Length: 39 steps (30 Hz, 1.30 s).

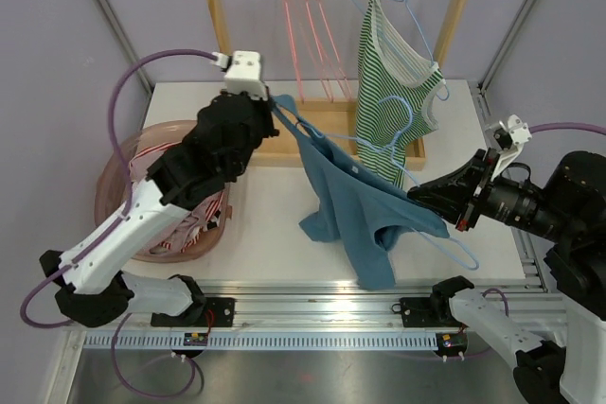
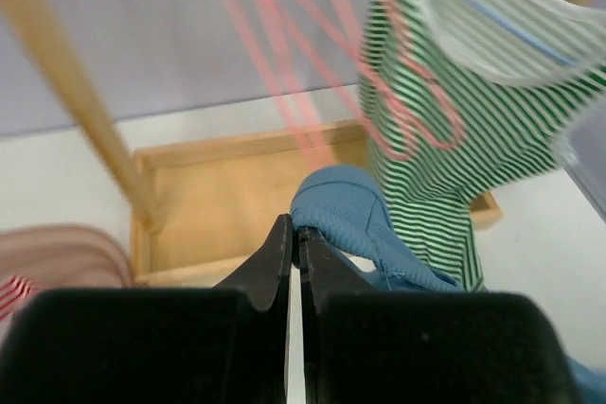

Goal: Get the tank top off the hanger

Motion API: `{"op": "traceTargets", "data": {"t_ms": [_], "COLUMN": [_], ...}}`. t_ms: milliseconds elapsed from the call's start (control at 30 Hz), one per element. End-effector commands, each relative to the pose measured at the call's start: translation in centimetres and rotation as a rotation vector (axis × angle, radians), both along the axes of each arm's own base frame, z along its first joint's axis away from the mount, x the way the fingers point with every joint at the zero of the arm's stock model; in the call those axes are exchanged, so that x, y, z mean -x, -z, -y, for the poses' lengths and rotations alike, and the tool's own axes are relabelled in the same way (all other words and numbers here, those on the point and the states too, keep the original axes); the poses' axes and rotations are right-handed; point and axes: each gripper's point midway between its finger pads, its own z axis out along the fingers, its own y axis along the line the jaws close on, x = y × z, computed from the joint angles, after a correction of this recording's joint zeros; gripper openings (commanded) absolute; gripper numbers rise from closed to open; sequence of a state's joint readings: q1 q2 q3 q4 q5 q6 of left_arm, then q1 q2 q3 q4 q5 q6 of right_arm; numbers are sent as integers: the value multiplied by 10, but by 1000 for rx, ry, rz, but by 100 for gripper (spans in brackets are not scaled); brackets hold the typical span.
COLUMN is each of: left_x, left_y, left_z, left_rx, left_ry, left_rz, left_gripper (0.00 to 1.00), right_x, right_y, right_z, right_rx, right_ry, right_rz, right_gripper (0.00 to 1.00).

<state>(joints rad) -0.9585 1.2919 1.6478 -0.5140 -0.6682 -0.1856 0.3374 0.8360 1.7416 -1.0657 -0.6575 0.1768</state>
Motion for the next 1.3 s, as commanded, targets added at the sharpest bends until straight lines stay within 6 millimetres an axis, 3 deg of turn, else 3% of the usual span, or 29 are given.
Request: {"op": "traceTargets", "data": {"t_ms": [0,133,167,233,267,300,367,400,467,533,567,600,633,667,700,733,767,800,867,900,933,967,1033,1067,1100,1133,1167,1233,1267], "left_x": [-4,-1,1,8,12,19,25,30,38,54,60,69,86,93,102,122,134,145,173,178,179,175,160,156,152,148,144,135,129], "left_y": [-17,-9,-6,-2,-2,-4,7,7,16,28,25,26,18,39,42,40,59,66,78,91,101,109,129,134,139,143,146,153,155], "left_z": [-71,-90,-89,-84,-82,-84,-80,-82,-72,-51,-40,-31,-18,-8,0,13,24,31,46,50,51,50,42,40,39,35,33,28,24], "left_rx": [204,200,192,194,203,222,229,238,237,234,256,262,297,286,293,309,295,289,271,244,217,199,148,133,120,108,100,86,80], "left_ry": [-192,-226,-206,-146,-123,-104,-62,-49,16,170,246,320,445,506,572,707,782,845,984,1006,979,938,819,789,764,725,699,629,584], "left_rz": [10,-15,-26,-40,-40,-32,-57,-60,-94,-127,-109,-104,-83,-121,-127,-117,-155,-166,-191,-206,-231,-244,-287,-296,-310,-319,-328,-351,-351], "left_gripper": [0,0,0,0,0,0,0,0,0,0,0,0,0,0,0,0,0,0,0,0,0,0,0,0,0,0,0,0,0], "right_x": [17,22,22,20,18,14,13,10,5,-5,-4,-17,-20,-22,-36,-35,-43,-54,-57,-66,-81,-77,-99,-103,-102,-95,-98,-84,-85], "right_y": [-15,-15,-23,-17,-29,-18,-29,-19,-35,-33,-51,-42,-47,-63,-61,-70,-74,-73,-85,-79,-74,-85,-69,-71,-58,-66,-49,-52,-37], "right_z": [-12,-18,-19,-23,-25,-26,-28,-29,-25,-27,-23,-28,-27,-22,-26,-25,-23,-27,-19,-17,-14,-10,-6,5,10,19,19,25,25], "right_rx": [-34,-60,-79,-122,-155,-166,-218,-224,-293,-374,-442,-487,-525,-596,-644,-689,-728,-760,-843,-864,-860,-827,-673,-683,-678,-725,-715,-749,-749], "right_ry": [-151,-206,-221,-228,-235,-235,-241,-242,-194,-173,-160,-161,-157,-137,-136,-151,-135,-142,-121,-89,-20,17,158,227,259,274,285,271,272], "right_rz": [133,192,242,231,314,314,409,417,497,479,566,501,508,557,482,506,489,436,485,477,439,459,462,494,522,595,603,704,704], "right_gripper": [0,0,0,0,0,0,0,0,0,0,0,0,0,0,0,0,0,0,0,0,0,0,0,0,0,0,0,0,0]}}
